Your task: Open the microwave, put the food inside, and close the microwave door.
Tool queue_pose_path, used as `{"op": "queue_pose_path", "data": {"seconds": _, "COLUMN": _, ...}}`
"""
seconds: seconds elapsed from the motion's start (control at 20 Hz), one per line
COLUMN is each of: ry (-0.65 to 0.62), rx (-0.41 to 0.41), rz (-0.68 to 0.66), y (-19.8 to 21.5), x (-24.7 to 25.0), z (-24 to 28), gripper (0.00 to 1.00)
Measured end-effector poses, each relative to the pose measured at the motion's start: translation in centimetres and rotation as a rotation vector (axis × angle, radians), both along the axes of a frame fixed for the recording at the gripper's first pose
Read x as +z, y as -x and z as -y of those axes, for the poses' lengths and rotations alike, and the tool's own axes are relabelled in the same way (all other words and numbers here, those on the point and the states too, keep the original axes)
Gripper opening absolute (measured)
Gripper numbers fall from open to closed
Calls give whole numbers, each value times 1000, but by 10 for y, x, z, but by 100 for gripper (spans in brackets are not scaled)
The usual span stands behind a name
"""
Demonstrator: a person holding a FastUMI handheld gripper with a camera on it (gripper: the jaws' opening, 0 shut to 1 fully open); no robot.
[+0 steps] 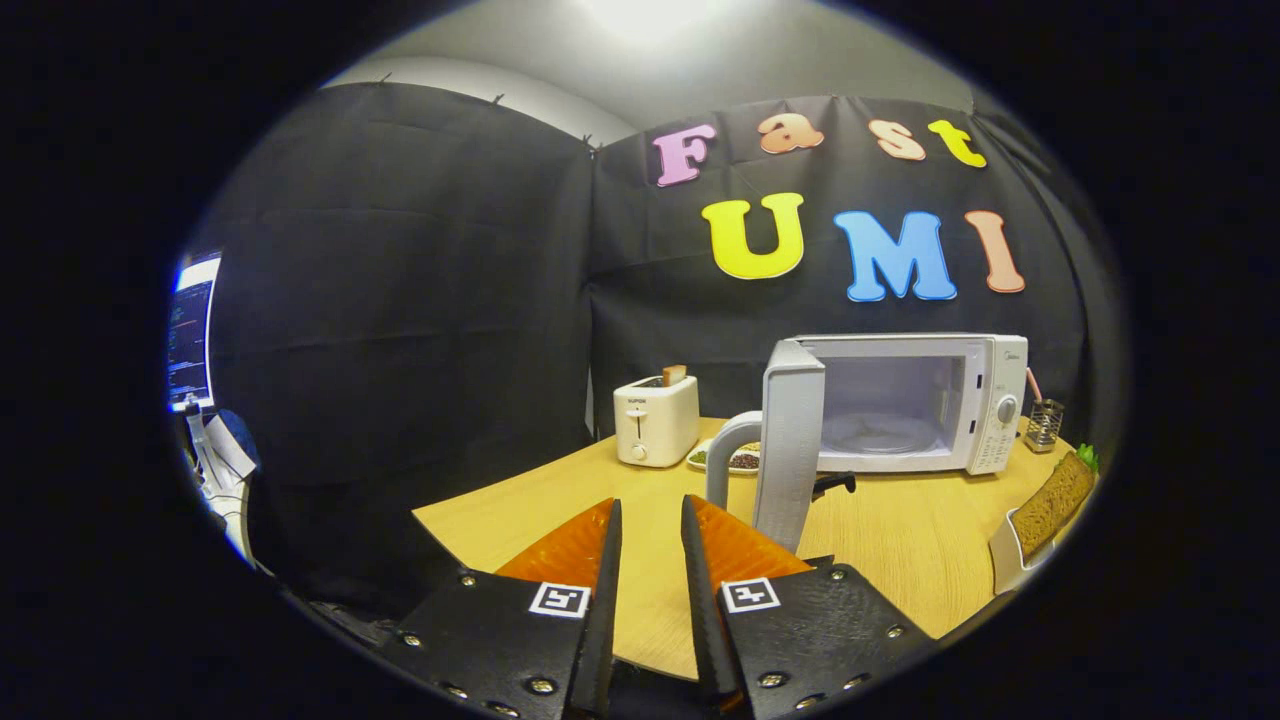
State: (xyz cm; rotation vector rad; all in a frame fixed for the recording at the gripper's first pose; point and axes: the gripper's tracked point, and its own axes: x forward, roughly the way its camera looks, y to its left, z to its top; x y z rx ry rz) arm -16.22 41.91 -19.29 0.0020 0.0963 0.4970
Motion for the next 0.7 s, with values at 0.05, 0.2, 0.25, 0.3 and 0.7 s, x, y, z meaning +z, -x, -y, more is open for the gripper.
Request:
{"op": "queue_pose_path", "data": {"seconds": 0.05, "ry": -12, "rx": 17, "rz": 12, "y": 6, "x": 8, "z": 7, "gripper": 34}}
{"op": "queue_pose_path", "data": {"seconds": 0.2, "ry": -18, "rx": 42, "rz": 60, "y": 15, "x": 28, "z": 34, "gripper": 39}}
{"op": "queue_pose_path", "data": {"seconds": 0.25, "ry": -6, "rx": 39, "rz": 80, "y": 15, "x": 34, "z": 47, "gripper": 39}}
{"op": "queue_pose_path", "data": {"seconds": 0.3, "ry": 5, "rx": 28, "rz": 95, "y": 14, "x": 38, "z": 62, "gripper": 48}}
{"op": "queue_pose_path", "data": {"seconds": 0.7, "ry": -13, "rx": -207, "rz": 209, "y": -20, "x": 63, "z": 205, "gripper": 85}}
